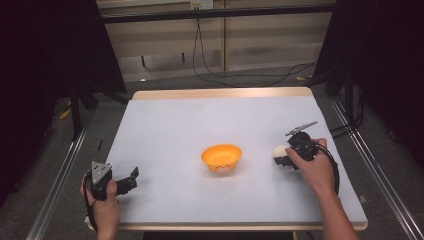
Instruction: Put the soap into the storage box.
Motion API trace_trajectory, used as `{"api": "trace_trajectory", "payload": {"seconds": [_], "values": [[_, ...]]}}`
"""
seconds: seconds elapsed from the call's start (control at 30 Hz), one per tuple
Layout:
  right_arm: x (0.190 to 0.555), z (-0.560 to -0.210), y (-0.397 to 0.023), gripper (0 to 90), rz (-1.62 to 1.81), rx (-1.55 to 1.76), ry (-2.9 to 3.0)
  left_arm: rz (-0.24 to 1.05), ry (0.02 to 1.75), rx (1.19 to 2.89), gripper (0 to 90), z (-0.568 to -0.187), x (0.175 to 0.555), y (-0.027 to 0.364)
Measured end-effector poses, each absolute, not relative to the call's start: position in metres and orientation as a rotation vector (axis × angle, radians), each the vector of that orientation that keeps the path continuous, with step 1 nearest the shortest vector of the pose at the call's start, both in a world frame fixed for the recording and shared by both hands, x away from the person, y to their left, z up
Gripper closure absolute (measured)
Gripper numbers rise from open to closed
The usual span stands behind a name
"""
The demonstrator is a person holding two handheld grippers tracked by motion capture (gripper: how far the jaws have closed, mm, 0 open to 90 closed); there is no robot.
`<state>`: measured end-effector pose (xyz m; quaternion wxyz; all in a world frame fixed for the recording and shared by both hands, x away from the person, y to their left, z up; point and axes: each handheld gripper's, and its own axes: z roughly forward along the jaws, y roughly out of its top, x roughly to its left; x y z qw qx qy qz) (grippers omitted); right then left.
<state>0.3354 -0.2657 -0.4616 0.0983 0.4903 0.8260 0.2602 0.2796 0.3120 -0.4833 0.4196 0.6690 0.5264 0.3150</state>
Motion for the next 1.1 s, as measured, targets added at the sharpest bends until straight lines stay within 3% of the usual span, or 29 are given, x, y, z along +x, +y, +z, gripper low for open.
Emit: {"api": "trace_trajectory", "payload": {"seconds": [0.6,1.1], "values": [[0.333,-0.462,-0.266,24.3,0.803,1.466,2.423,0.793,1.318,1.701,1.8,-0.483,0.281,0.311],[0.332,-0.440,-0.261,24.4,0.910,1.405,2.422,0.791,1.315,1.698,1.8,-0.483,0.281,0.311]]}}
